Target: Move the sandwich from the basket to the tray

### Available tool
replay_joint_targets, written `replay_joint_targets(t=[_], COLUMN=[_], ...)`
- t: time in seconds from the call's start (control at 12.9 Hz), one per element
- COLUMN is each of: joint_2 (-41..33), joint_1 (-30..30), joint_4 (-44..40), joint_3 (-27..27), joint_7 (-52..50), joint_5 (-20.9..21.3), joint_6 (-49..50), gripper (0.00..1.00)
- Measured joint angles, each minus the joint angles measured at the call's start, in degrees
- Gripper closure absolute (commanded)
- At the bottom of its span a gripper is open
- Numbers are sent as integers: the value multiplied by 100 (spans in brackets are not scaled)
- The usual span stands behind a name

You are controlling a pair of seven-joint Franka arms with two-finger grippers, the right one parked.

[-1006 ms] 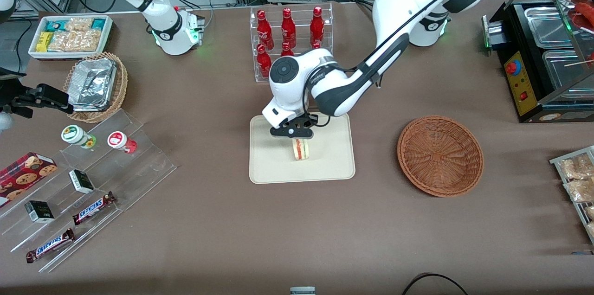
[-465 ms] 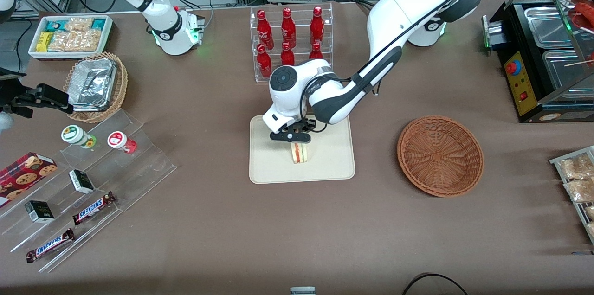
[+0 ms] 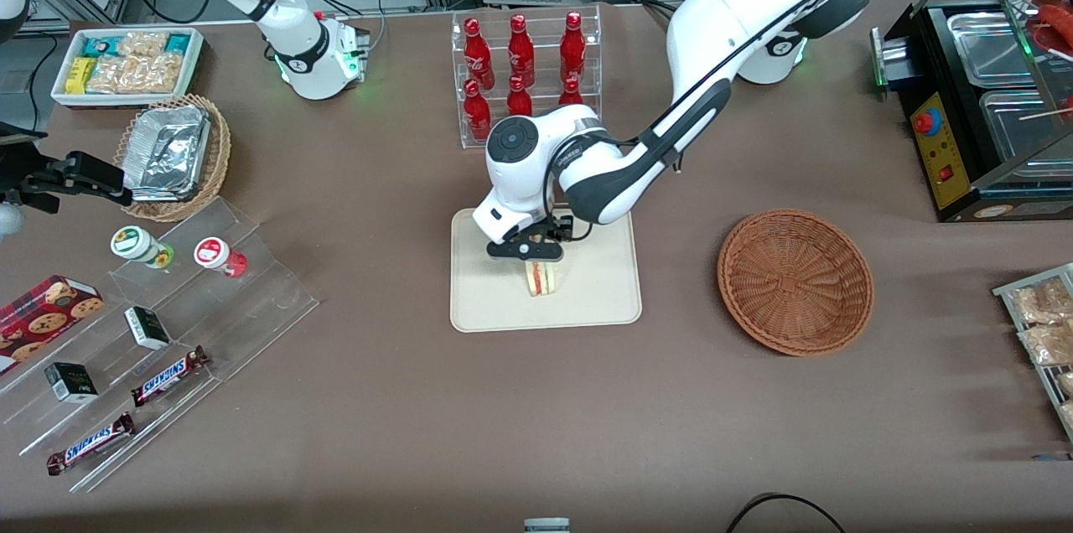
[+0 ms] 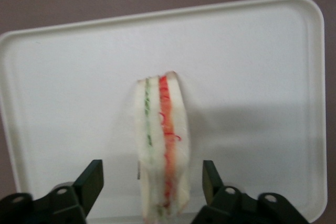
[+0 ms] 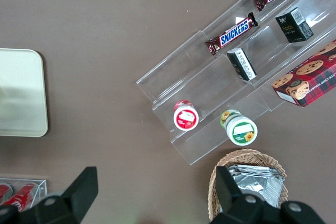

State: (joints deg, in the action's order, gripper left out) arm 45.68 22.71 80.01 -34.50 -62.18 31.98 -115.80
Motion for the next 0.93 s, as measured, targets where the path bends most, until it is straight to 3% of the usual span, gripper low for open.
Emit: replay_joint_targets(t=[0.23,0.62,0.93], joint_2=[-688,-1960,-2426], joint_1=[-333,-1332,-2262], joint_4=[-116,-111,-71], joint_3=[2,25,28], joint_7=[-468,-478,324], joint_5=[-193,-995,-1474], joint_6=[512,1624,2276], gripper=[0,0,0])
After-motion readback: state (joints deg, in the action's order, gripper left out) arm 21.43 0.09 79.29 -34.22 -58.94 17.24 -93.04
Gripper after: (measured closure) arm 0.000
